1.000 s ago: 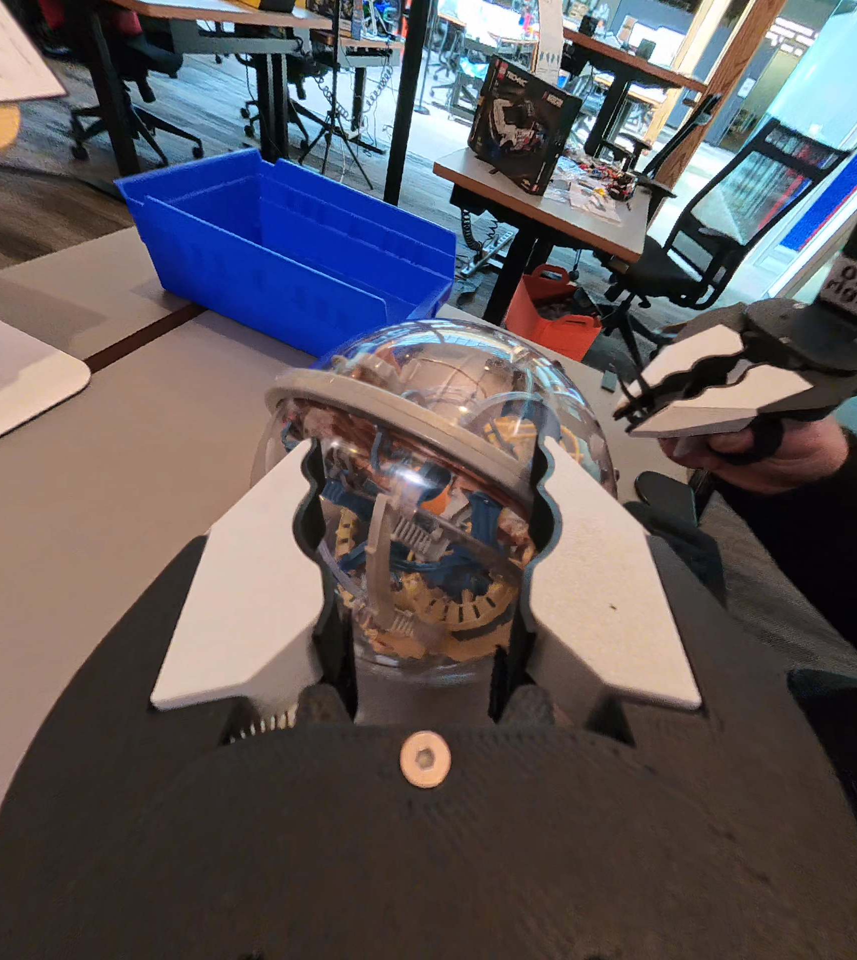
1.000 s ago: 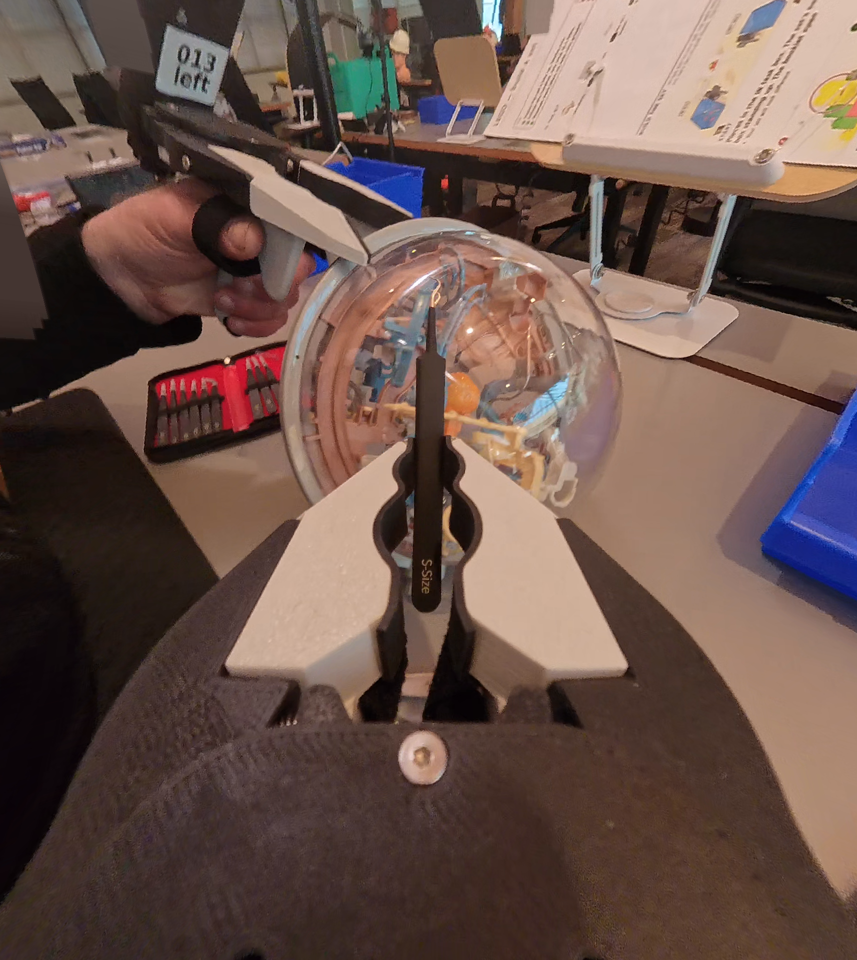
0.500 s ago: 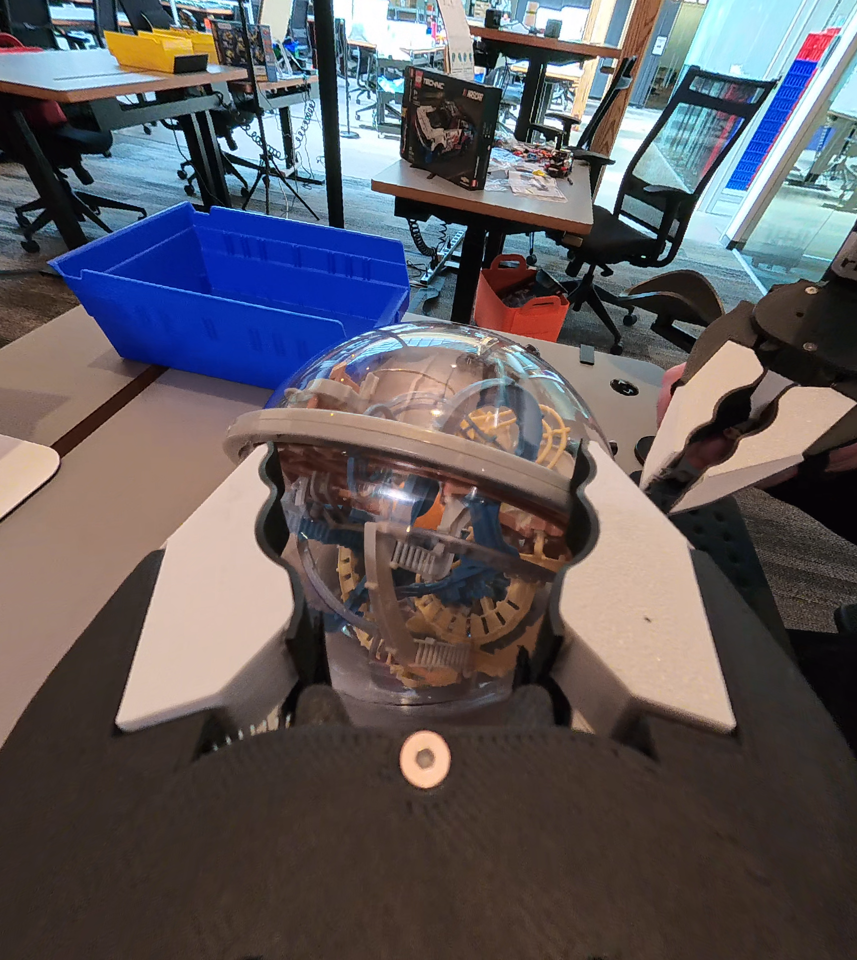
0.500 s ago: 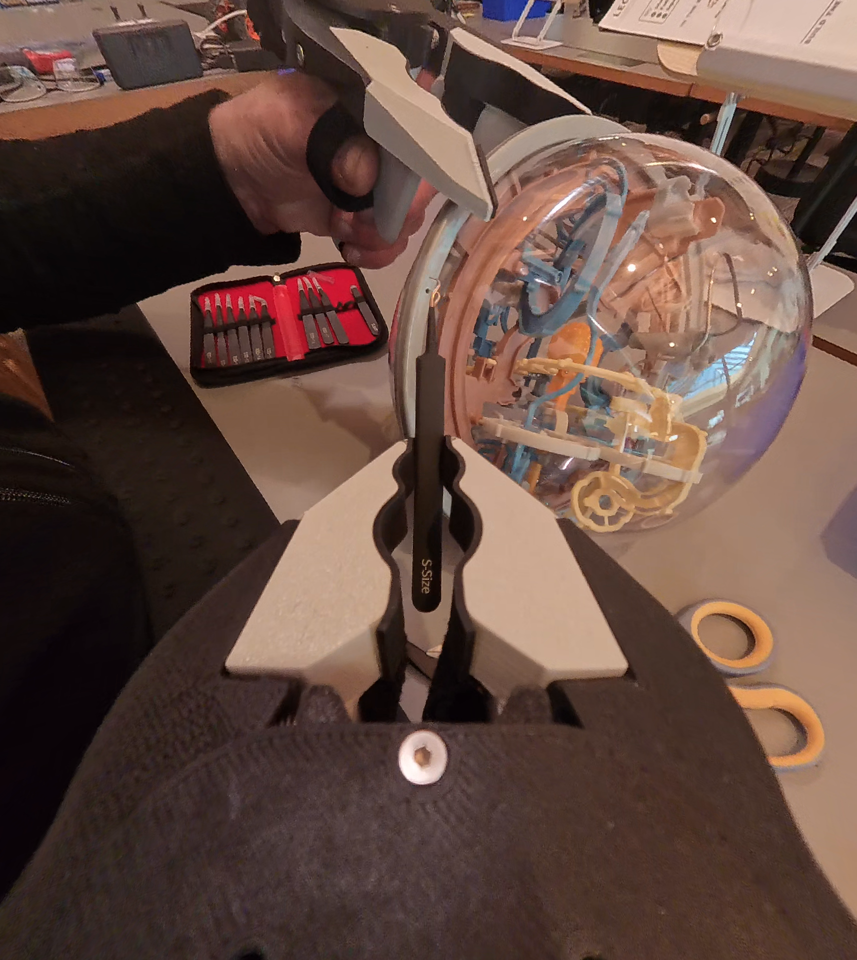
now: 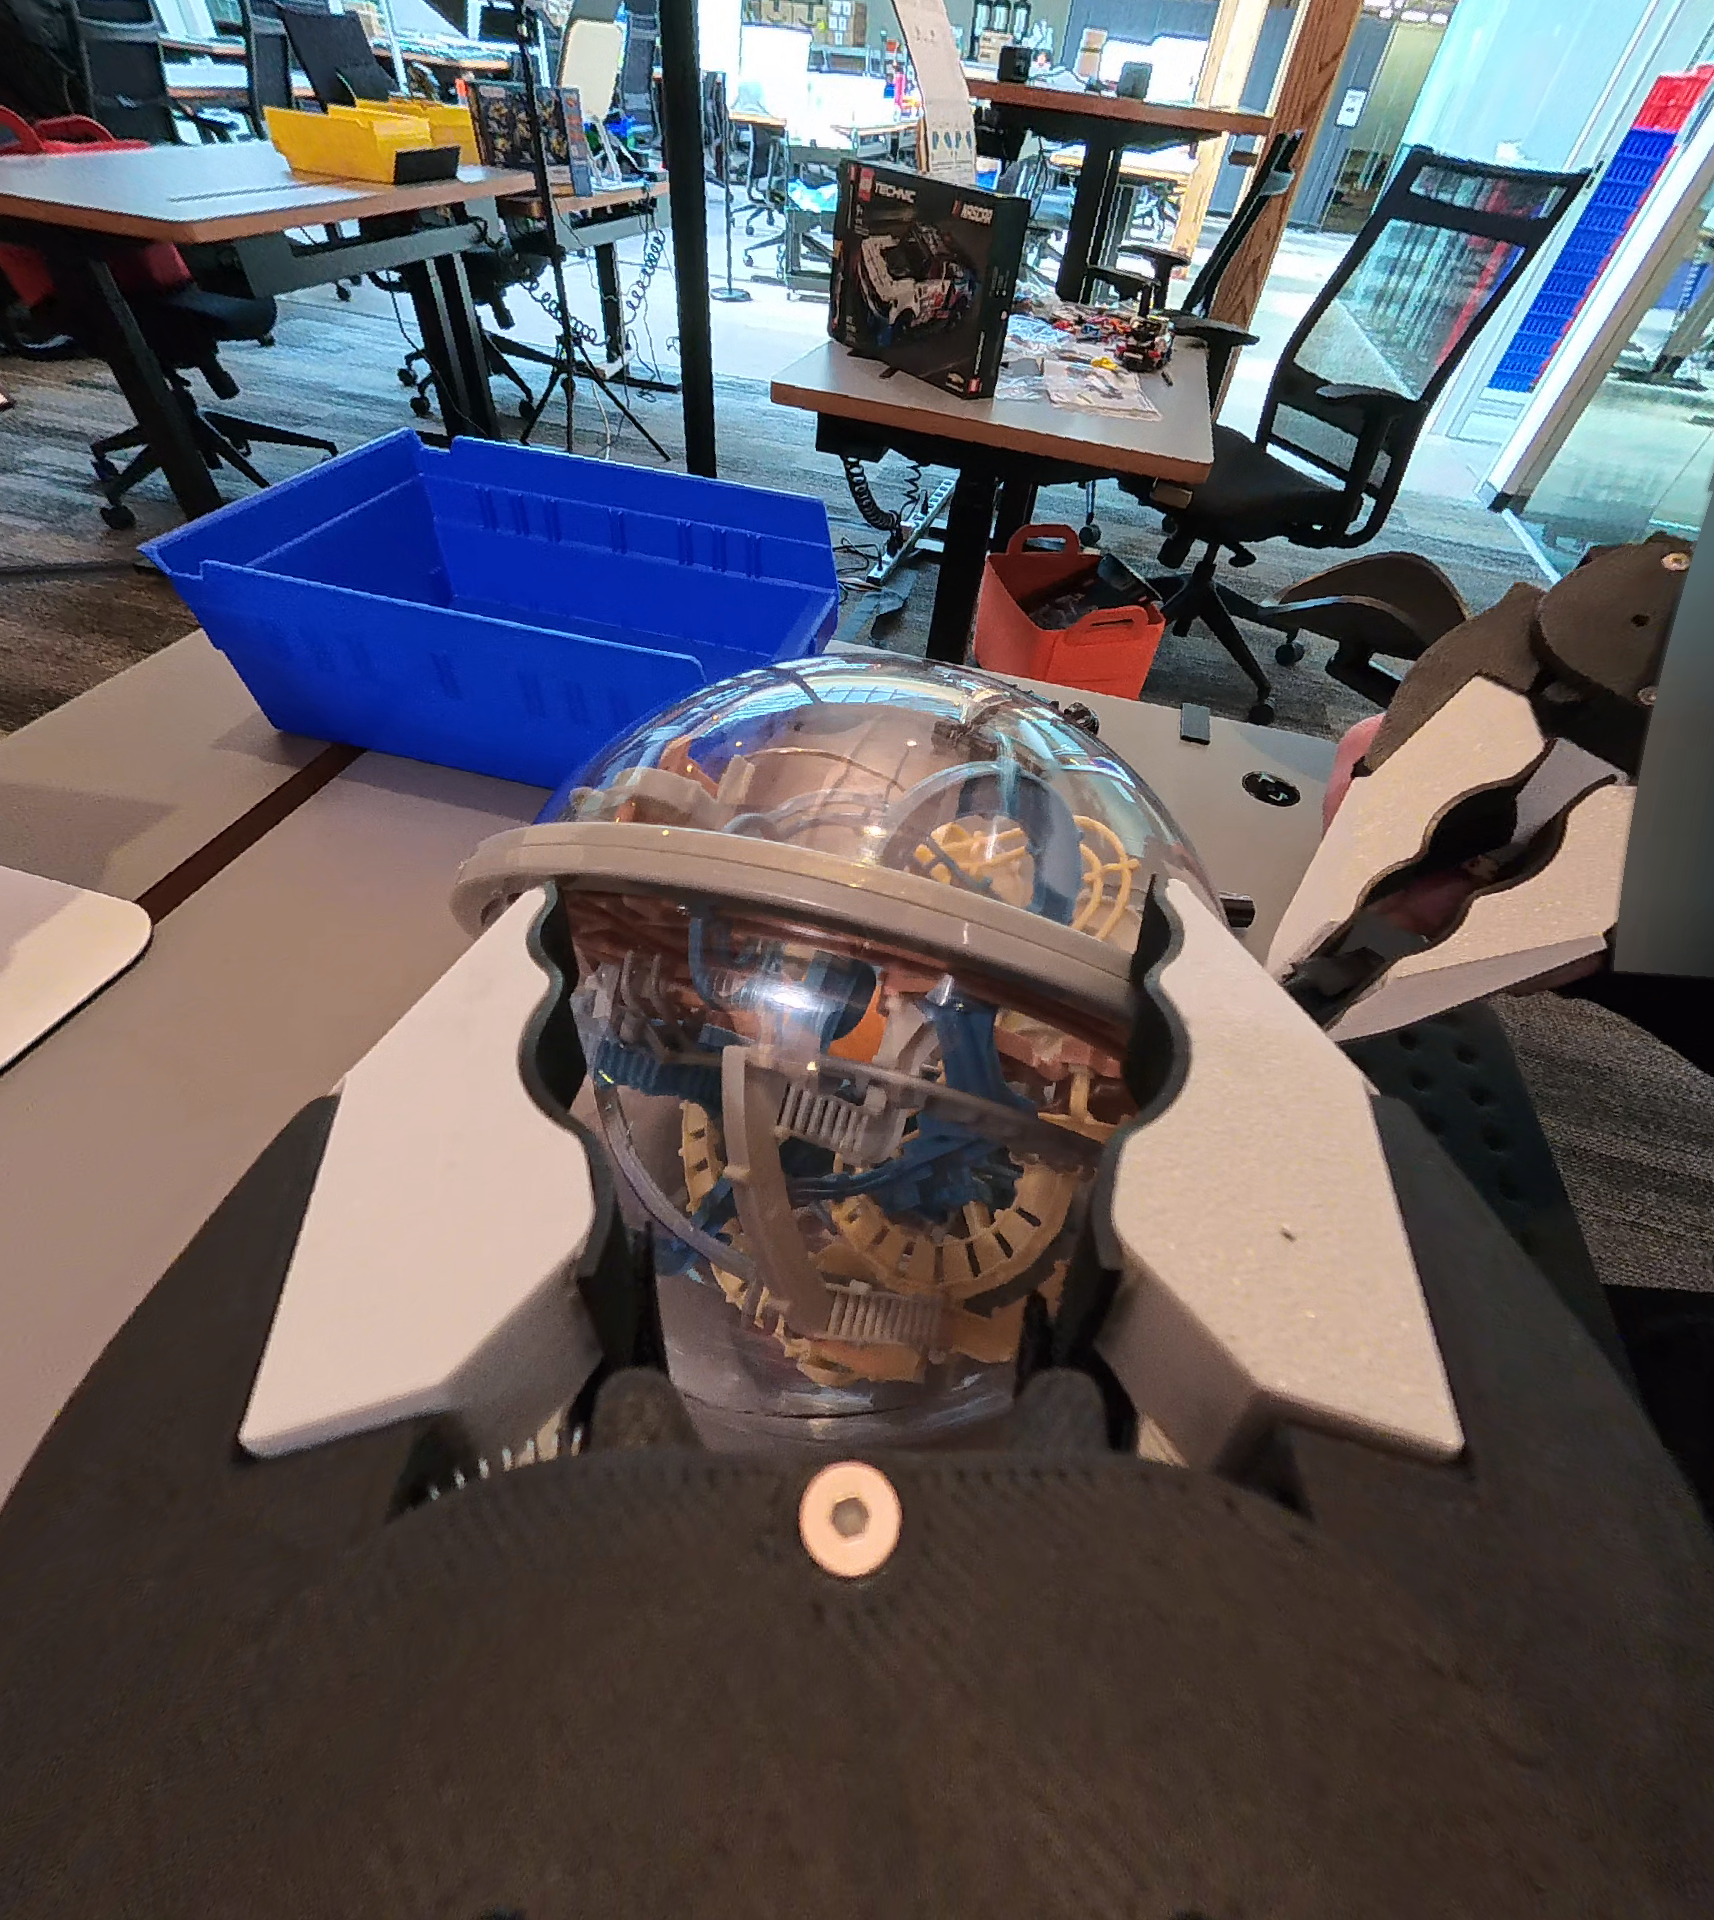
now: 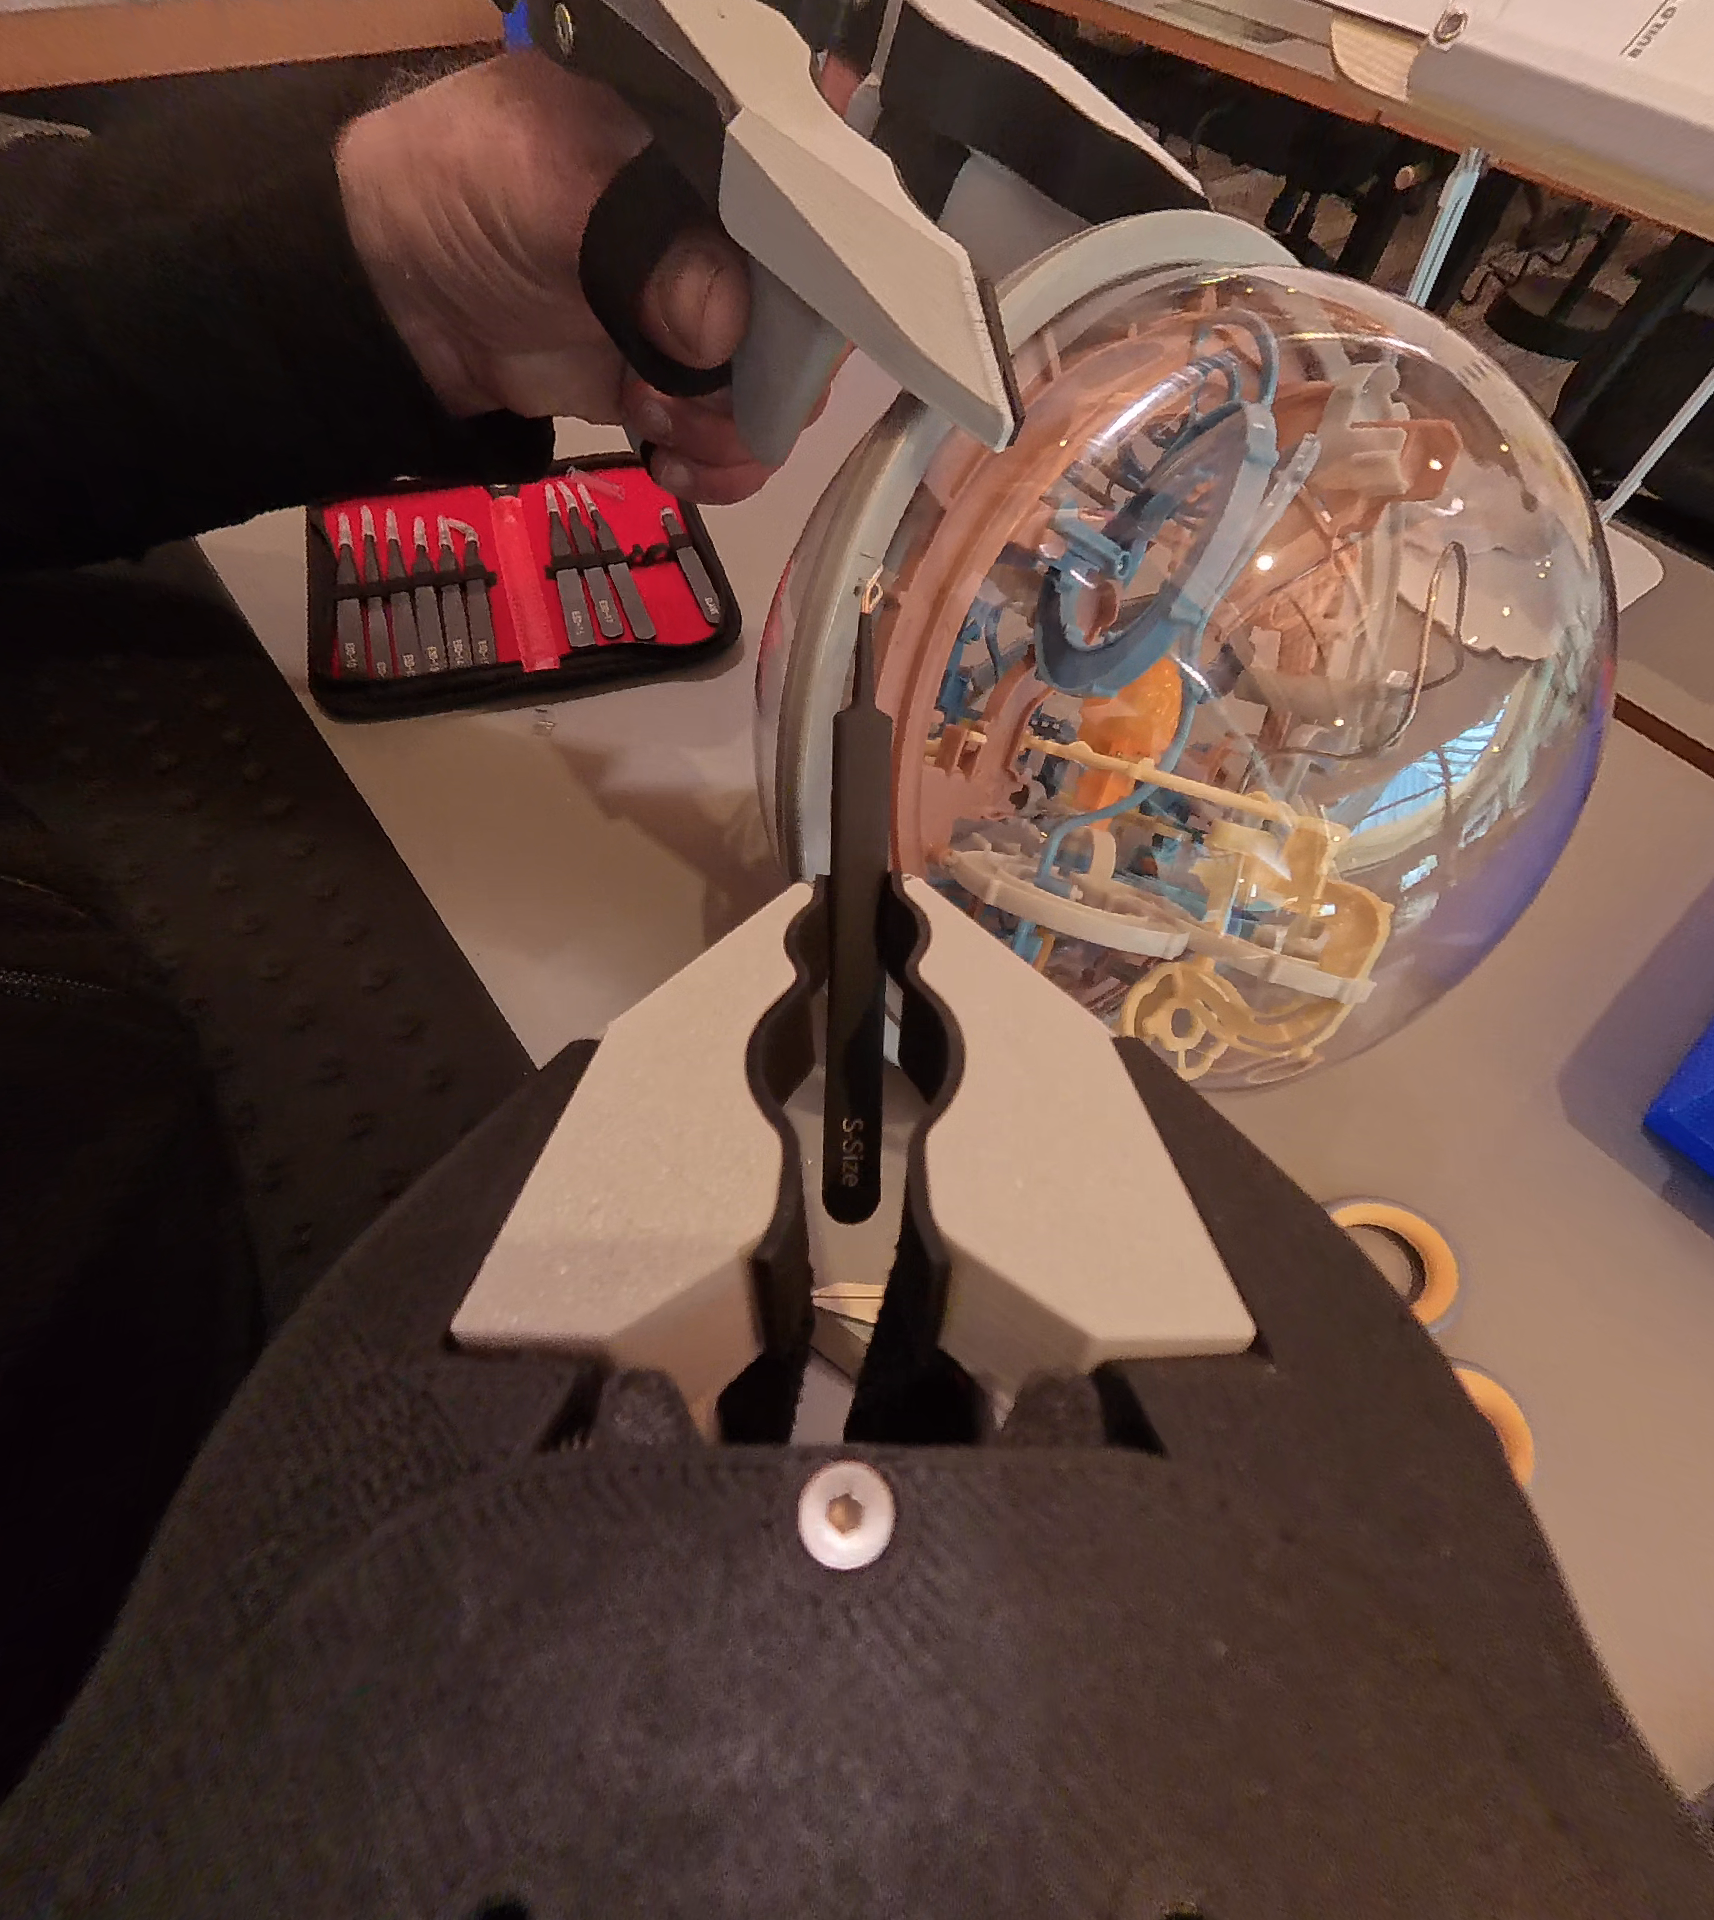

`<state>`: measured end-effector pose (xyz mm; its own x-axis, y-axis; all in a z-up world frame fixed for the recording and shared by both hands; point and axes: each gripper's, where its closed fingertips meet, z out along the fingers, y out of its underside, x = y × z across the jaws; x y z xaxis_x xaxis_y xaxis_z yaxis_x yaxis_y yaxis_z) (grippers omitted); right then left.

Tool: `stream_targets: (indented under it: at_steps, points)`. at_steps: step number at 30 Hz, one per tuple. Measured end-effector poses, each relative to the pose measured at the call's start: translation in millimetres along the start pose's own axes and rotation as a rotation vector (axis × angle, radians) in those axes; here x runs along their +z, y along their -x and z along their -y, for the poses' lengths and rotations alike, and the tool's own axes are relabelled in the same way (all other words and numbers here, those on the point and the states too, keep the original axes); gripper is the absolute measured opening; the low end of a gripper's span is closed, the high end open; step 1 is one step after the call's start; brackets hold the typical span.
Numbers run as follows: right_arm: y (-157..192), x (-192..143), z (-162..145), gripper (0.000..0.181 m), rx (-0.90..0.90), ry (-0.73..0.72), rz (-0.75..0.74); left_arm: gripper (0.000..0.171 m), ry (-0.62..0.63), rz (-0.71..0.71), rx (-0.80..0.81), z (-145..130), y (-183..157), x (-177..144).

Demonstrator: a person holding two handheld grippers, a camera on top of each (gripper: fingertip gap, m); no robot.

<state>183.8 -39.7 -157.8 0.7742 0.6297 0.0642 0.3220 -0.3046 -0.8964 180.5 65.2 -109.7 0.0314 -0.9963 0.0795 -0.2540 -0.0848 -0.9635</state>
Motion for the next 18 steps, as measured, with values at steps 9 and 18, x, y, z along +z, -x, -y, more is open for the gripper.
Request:
stream_targets:
  at_steps: [9,18]
  points:
    - [-1.4,-2.1,-1.0,0.007,-0.021,0.026,-0.017,0.104,-0.001,0.005,0.001,-0.5,-0.7,-1.2]
    - [-1.0,-2.2,-1.9,0.006,-0.04,0.04,-0.031,0.104,-0.003,0.006,0.0,0.7,-0.5,0.6]
